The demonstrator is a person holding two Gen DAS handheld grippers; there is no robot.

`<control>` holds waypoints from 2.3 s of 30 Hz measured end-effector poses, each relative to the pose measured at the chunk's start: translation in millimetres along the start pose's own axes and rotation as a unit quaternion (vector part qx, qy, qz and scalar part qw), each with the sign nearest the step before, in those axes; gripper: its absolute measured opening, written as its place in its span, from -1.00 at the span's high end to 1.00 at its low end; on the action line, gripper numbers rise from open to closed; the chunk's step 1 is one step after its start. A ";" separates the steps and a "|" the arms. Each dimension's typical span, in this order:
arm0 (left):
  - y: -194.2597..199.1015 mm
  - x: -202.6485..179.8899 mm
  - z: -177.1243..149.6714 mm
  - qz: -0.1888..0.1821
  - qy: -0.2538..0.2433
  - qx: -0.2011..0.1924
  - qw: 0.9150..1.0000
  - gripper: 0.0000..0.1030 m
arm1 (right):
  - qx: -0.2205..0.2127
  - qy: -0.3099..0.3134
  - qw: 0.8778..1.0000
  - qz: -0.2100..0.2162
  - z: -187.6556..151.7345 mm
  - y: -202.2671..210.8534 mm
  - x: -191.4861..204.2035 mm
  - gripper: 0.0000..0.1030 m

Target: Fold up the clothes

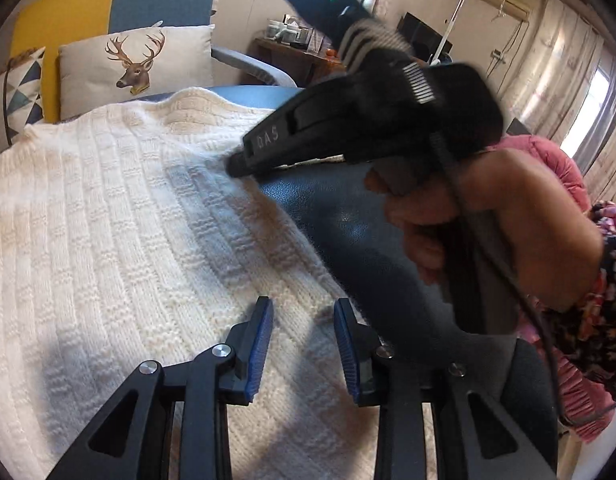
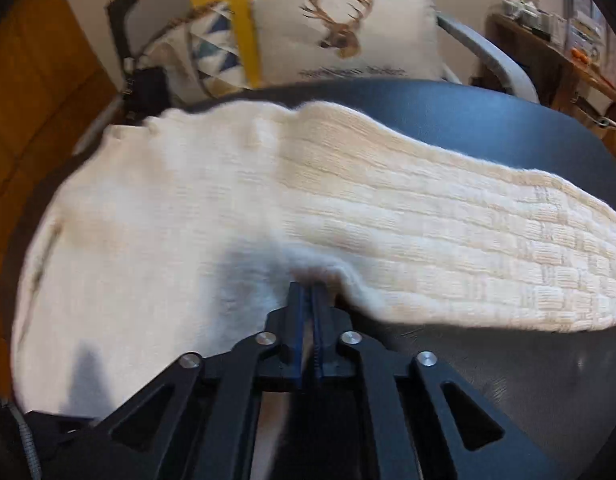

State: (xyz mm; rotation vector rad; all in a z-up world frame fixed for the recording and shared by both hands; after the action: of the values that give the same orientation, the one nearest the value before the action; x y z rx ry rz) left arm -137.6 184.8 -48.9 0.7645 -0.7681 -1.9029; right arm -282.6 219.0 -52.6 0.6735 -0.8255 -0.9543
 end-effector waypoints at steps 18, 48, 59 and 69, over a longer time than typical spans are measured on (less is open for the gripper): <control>8.2 7.3 -1.7 -0.023 0.066 -0.004 0.998 0.39 | -0.056 -0.054 0.995 0.062 -3.8 37.7 9.5 0.84; 196.4 155.3 -122.3 0.159 0.169 -0.070 0.970 0.41 | -0.026 0.088 0.994 0.061 -68.0 -18.1 204.1 0.76; 268.1 255.0 -215.4 0.193 0.273 -0.030 0.942 0.41 | -0.025 0.123 0.992 0.009 -74.4 -23.9 205.8 0.75; 266.6 237.5 -251.4 0.186 0.258 -0.003 0.948 0.40 | 0.024 0.098 0.995 0.018 -69.2 -29.7 203.6 0.75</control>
State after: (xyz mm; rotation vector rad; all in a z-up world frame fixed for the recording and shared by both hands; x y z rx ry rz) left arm 99.8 -181.7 -44.8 0.9824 -0.5273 -1.2864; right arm -169.6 33.6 -51.0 0.7787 -0.6862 -0.8234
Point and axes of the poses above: each gripper's, at about its wrist camera, not at the fingertips, and y roughly against the way its jaws point, x to its left, z to its top, the point moved 9 cm from there along -y, roughly the way its jaws point, and after that the axes turned 8 degrees about z, right-handed, at the moved point
